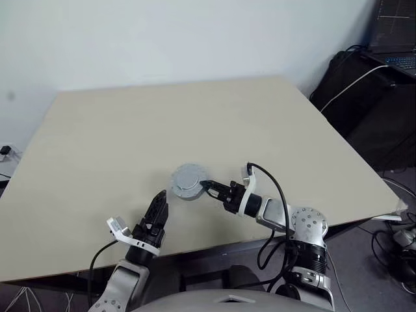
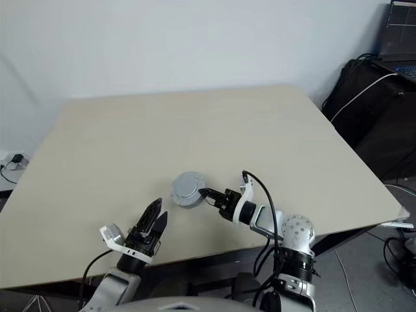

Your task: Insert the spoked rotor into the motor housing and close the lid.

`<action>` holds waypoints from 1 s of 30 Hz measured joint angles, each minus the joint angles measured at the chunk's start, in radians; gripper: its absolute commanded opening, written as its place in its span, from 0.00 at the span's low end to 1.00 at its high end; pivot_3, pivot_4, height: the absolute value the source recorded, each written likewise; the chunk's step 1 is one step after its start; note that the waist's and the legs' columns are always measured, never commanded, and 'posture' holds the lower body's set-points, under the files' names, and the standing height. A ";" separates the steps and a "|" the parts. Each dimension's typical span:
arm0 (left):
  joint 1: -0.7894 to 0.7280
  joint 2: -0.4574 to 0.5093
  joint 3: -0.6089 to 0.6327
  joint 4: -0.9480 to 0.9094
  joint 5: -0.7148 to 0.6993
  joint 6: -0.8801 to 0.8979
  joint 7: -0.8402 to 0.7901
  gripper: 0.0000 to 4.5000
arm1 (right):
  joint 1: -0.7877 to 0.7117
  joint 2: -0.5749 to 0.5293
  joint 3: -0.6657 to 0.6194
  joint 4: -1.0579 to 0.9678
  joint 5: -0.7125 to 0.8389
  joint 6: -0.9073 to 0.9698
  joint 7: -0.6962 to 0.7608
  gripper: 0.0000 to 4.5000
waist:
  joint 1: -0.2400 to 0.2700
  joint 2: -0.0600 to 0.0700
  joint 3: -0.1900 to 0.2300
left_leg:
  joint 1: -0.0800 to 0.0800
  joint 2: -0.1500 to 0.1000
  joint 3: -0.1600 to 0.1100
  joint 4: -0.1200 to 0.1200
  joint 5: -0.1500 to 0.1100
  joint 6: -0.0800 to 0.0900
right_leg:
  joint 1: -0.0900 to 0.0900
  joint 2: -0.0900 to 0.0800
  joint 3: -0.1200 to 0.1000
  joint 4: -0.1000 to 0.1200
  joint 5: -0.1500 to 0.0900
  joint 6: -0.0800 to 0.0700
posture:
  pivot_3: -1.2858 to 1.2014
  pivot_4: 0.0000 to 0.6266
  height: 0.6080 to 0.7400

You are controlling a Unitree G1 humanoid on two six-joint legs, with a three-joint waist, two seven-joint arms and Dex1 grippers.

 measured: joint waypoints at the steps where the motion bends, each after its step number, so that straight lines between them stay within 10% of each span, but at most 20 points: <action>1: -0.001 0.001 -0.006 0.000 -0.001 0.000 0.000 0.99 | -0.001 0.000 0.006 0.000 0.009 0.003 -0.001 0.27 | 0.000 0.000 0.000 | 0.000 0.000 0.000 0.000 0.000 0.000 | 0.000 0.000 0.000 0.000 0.000 0.000 | 0.52 0.00 1.00; 18: -0.014 0.011 -0.046 0.009 -0.015 -0.047 -0.001 0.99 | 0.000 -0.012 0.078 -0.001 0.132 0.115 -0.053 0.27 | -0.002 0.000 0.000 | 0.000 0.000 0.001 0.001 0.000 0.000 | 0.000 0.001 0.001 0.001 0.000 0.000 | 0.52 0.00 1.00; 25: -0.021 0.013 -0.048 0.031 -0.020 -0.067 -0.002 0.52 | 0.015 -0.014 0.088 0.000 0.142 0.118 -0.060 0.27 | -0.003 -0.001 -0.001 | 0.000 0.000 0.001 0.001 0.000 0.000 | 0.001 0.001 0.002 0.001 0.000 0.000 | 0.52 0.00 1.00; 30: -0.022 0.014 -0.055 0.031 -0.038 -0.078 0.002 0.49 | 0.022 -0.017 0.100 -0.001 0.144 0.093 -0.059 0.27 | -0.004 0.000 -0.001 | 0.001 0.000 0.001 0.002 0.000 0.000 | 0.001 0.001 0.002 0.001 0.001 0.000 | 0.52 0.00 1.00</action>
